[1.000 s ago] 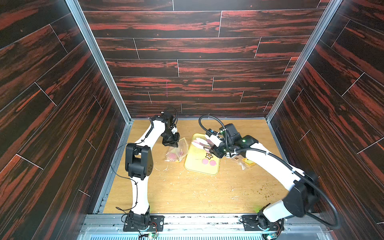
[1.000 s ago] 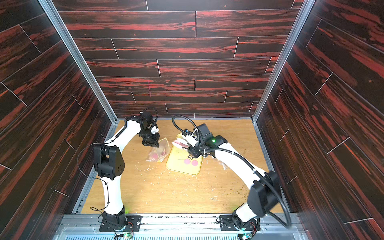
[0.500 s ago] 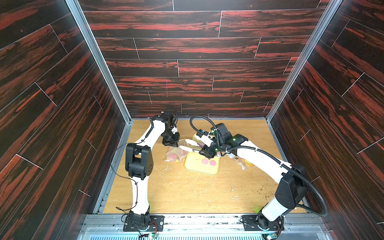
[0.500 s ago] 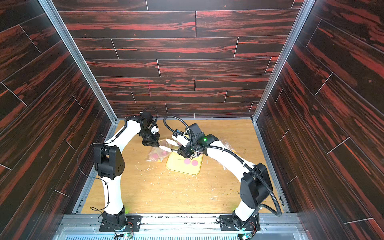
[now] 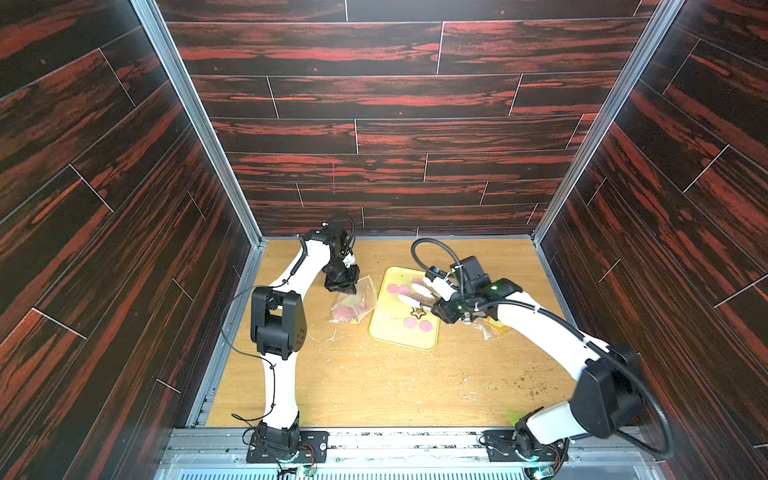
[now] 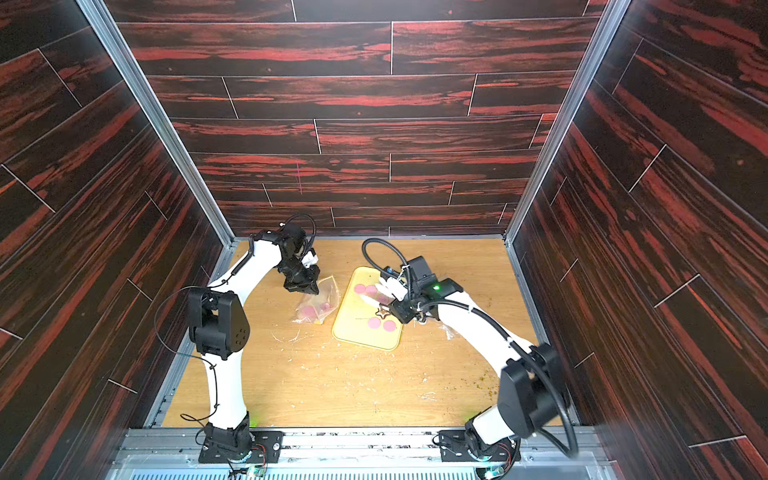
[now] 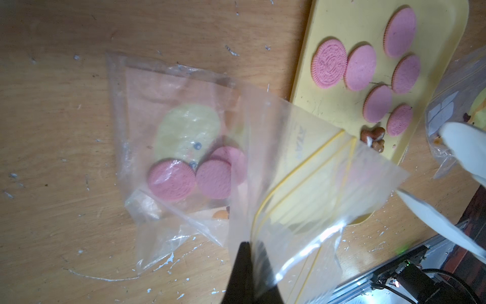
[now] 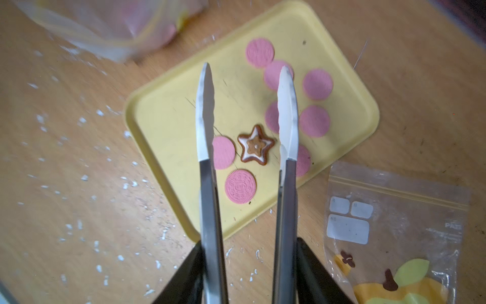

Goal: Put the cookies into a resealable bag to prevent moisture
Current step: Pick up the cookie from the tray.

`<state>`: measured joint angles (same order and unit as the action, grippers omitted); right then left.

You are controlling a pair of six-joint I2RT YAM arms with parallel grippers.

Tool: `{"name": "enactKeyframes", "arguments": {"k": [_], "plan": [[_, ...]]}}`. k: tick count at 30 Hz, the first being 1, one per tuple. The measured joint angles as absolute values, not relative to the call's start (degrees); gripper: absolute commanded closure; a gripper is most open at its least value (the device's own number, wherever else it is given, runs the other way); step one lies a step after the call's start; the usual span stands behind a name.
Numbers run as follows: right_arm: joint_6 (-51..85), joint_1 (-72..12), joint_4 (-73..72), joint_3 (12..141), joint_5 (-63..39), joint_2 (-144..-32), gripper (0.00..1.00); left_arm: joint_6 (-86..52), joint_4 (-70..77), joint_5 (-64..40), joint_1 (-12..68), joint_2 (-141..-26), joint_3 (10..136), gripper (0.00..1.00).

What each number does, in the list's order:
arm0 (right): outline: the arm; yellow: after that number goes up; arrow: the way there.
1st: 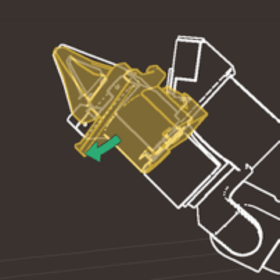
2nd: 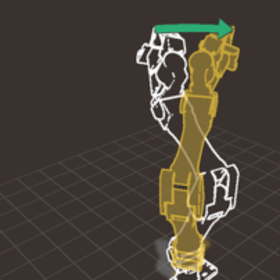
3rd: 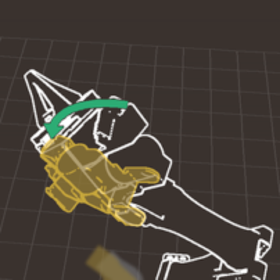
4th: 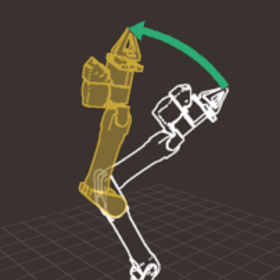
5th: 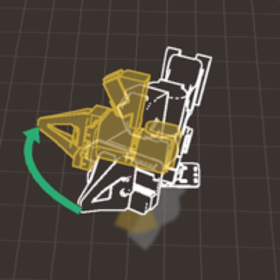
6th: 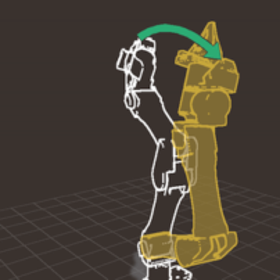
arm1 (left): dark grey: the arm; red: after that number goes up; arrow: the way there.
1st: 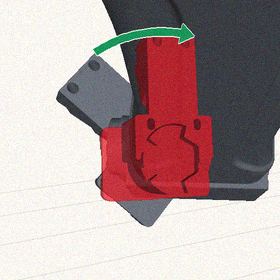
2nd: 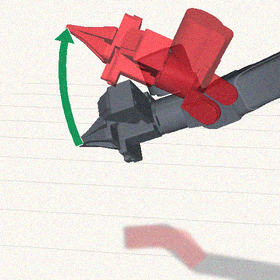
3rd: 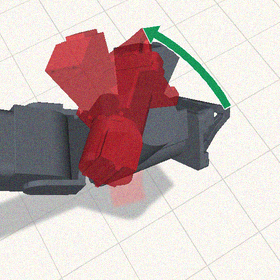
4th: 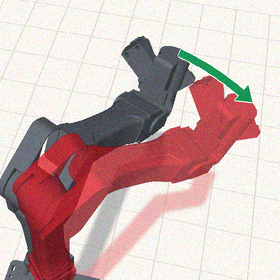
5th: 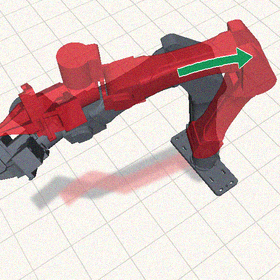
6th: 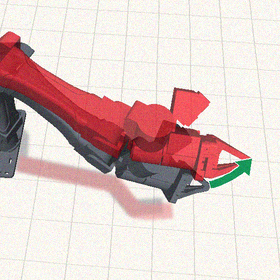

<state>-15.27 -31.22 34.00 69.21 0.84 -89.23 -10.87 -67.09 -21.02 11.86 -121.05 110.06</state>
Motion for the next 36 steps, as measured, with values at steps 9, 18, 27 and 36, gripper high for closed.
{"name": "enactKeyframes", "arguments": {"k": [9, 18, 27, 36], "plan": [[-16.86, -29.78, 33.54, 75.88, 4.75, -100.62, 0.47, -10.87, -67.51, -20.99, 11.86, -121.05, 110.06, 1.00], [-18.74, -29.12, 33.23, 81.10, 3.70, -106.78, 0.47, -10.72, -67.51, -20.97, 11.86, -121.05, 110.06, 1.00], [-20.21, -29.12, 35.20, 85.06, 4.91, -111.46, 0.50, -10.70, -67.51, -20.95, 11.86, -121.05, 110.04, 1.00], [-20.51, -29.12, 36.34, 85.97, 6.33, -111.59, 0.53, -10.70, -67.51, -20.80, 11.86, -121.05, 110.06, 1.00]]}}
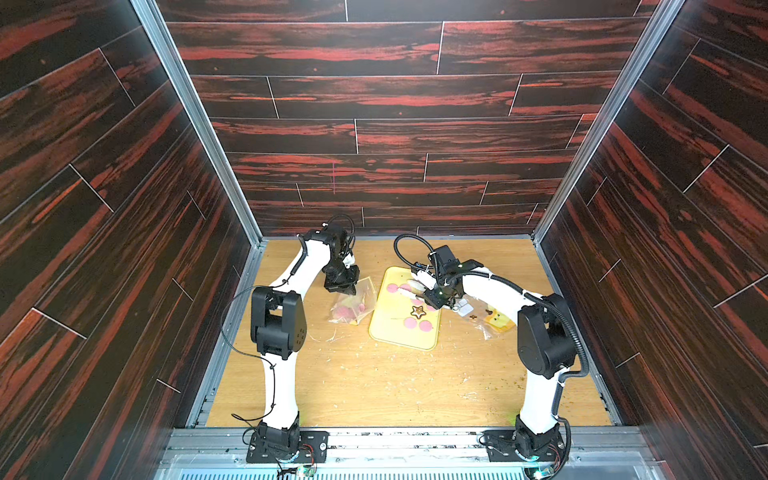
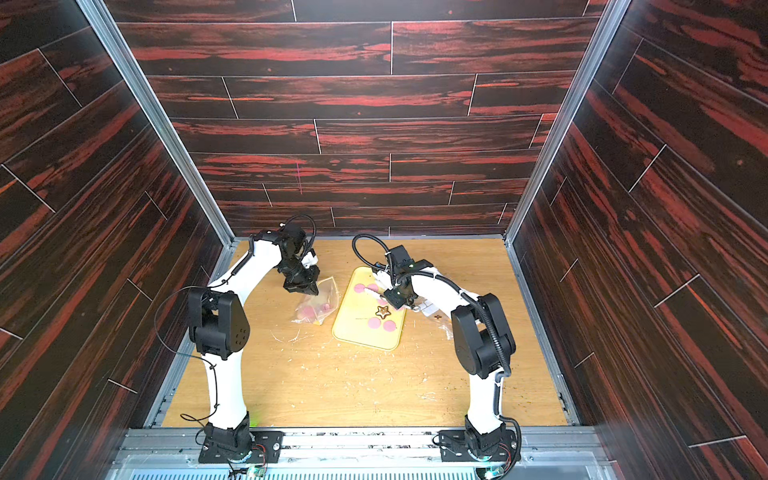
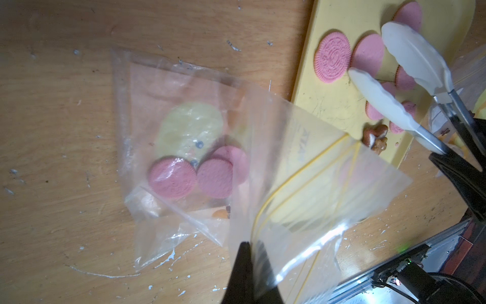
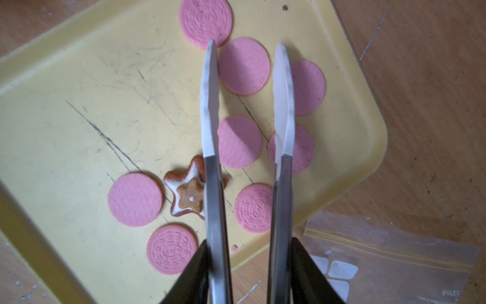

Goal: Put the cookies into a resealable bag to prevent moisture
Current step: Pick up the cookie from the tray, then place the cookie in the ziploc bag.

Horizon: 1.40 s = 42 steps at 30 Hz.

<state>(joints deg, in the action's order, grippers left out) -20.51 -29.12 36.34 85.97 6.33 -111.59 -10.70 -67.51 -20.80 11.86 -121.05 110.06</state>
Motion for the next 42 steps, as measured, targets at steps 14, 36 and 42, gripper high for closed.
{"name": "enactKeyframes", "arguments": {"k": [14, 36, 42], "plan": [[-19.81, -29.12, 36.64, 83.33, 5.19, -106.28, 0.56, -10.70, -67.68, -20.75, 11.86, -121.05, 110.63, 1.00], [-16.97, -37.87, 34.17, 85.84, -7.66, -98.10, 0.53, -10.70, -67.96, -20.80, 11.86, -121.86, 111.61, 1.00], [-16.97, -37.87, 33.85, 86.00, -8.49, -99.42, 0.46, -10.68, -67.94, -20.80, 11.86, -121.86, 111.61, 1.00]]}}
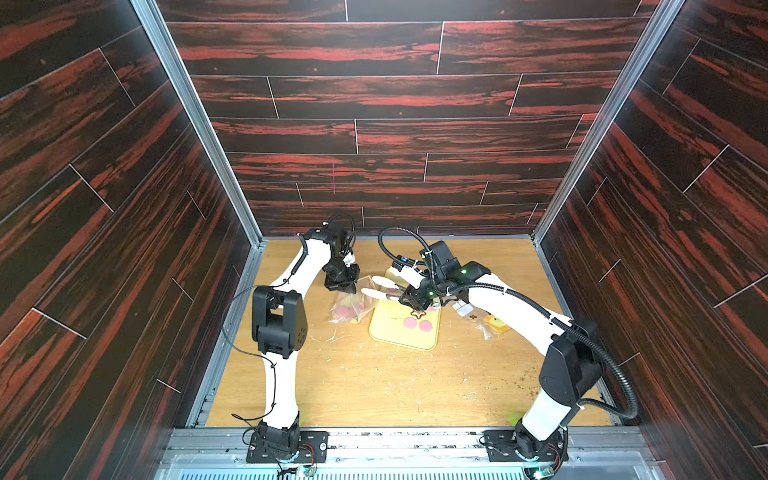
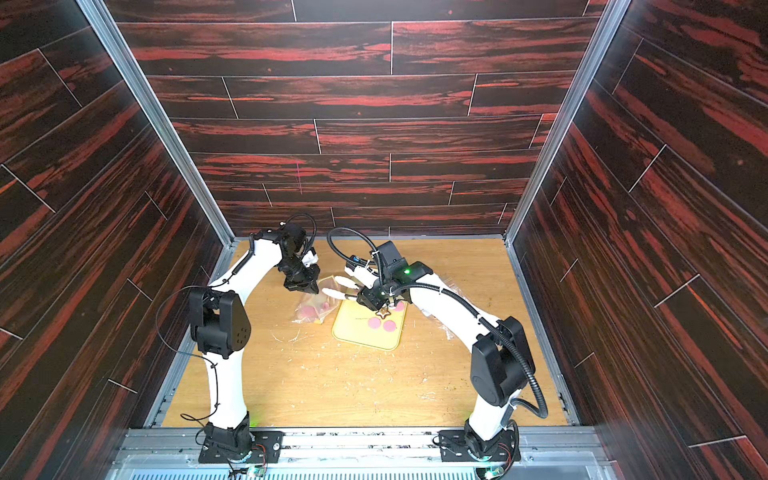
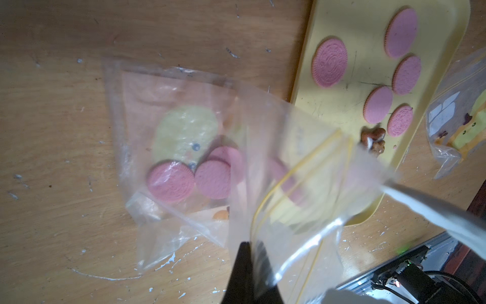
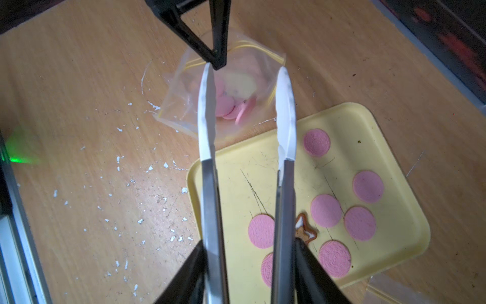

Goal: Put the cookies into a resealable bag to prevent moisture
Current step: Place the cookie in the ziploc bag, then pick up the cookie from the tray.

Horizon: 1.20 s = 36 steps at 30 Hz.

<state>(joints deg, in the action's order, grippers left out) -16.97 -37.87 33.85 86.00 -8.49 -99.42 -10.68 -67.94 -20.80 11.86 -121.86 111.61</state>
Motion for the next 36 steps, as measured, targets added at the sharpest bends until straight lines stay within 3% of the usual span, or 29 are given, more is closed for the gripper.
{"name": "enactKeyframes", "arguments": {"k": [8, 13, 36], "plan": [[-16.12, -35.16, 32.27, 79.18, -9.47, -92.40, 0.46, -10.66, -68.10, -20.97, 11.86, -121.89, 112.20, 1.00], [-16.56, -29.36, 33.08, 74.81, -3.66, -90.04, 0.46, -10.57, -68.14, -20.99, 11.86, -121.89, 112.20, 1.00], [-20.62, -30.28, 30.61, 87.50, 0.71, -113.80, 0.46, -10.48, -68.86, -20.71, 11.86, -121.89, 112.20, 1.00]]}}
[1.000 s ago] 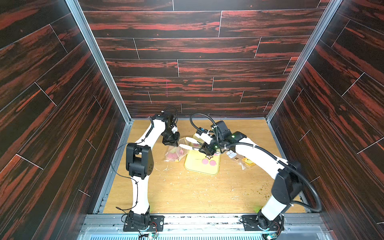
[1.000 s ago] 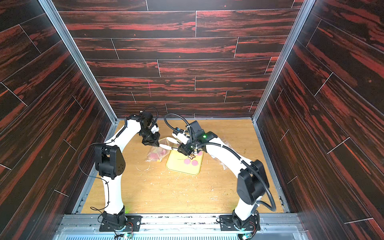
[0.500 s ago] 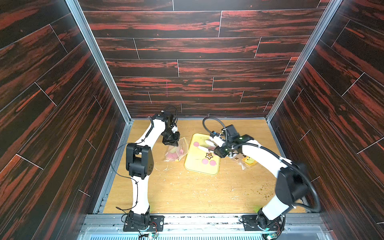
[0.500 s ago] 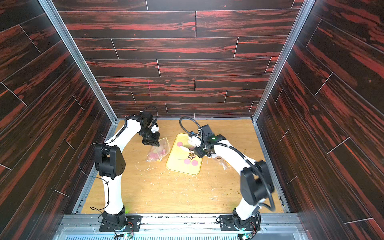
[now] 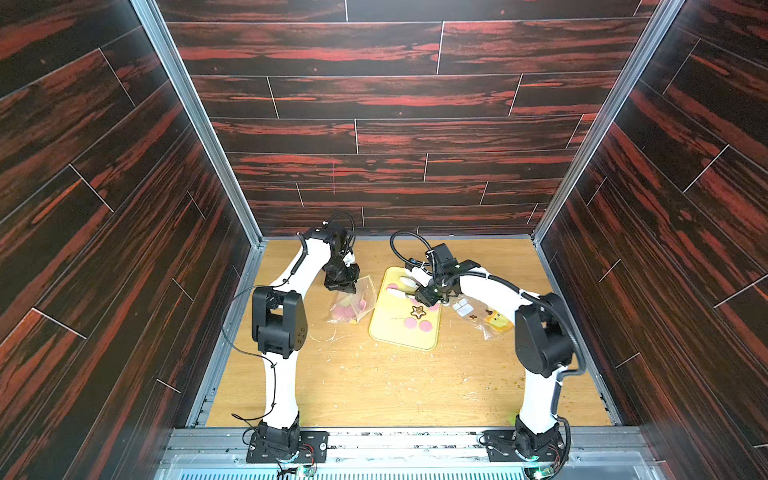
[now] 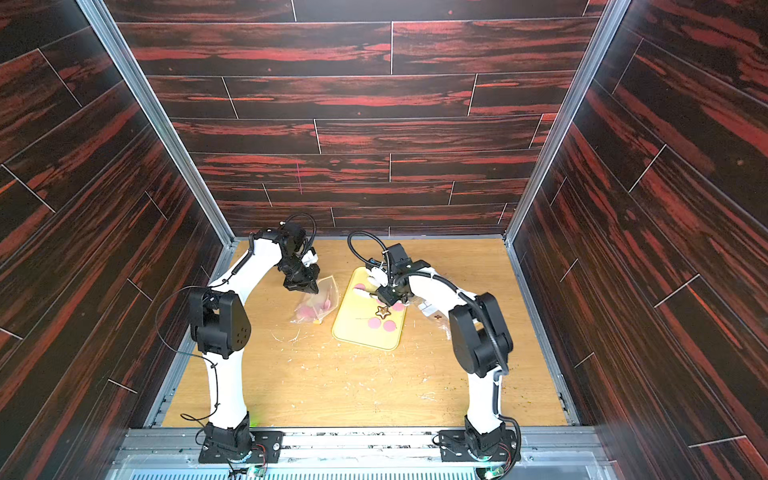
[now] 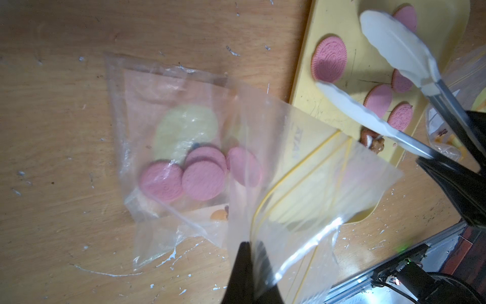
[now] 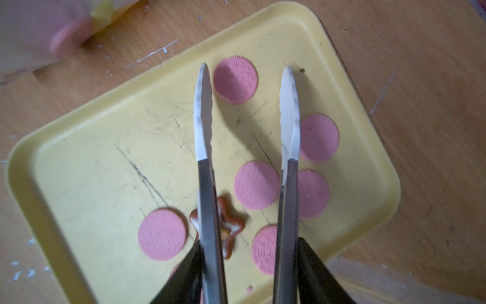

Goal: Put the cookies into a resealable bag to prevent moisture
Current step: Pick up the cookie from the tray.

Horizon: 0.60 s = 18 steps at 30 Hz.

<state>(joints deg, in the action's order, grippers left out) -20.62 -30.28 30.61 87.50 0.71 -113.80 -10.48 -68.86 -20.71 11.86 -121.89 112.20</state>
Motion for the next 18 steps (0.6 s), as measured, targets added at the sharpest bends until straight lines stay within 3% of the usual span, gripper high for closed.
{"name": "enactKeyframes", "arguments": {"k": [18], "plan": [[-21.23, -32.08, 33.85, 89.95, 3.70, -115.57, 0.56, -10.35, -68.99, -20.60, 11.86, -121.89, 112.20, 1.00]]}}
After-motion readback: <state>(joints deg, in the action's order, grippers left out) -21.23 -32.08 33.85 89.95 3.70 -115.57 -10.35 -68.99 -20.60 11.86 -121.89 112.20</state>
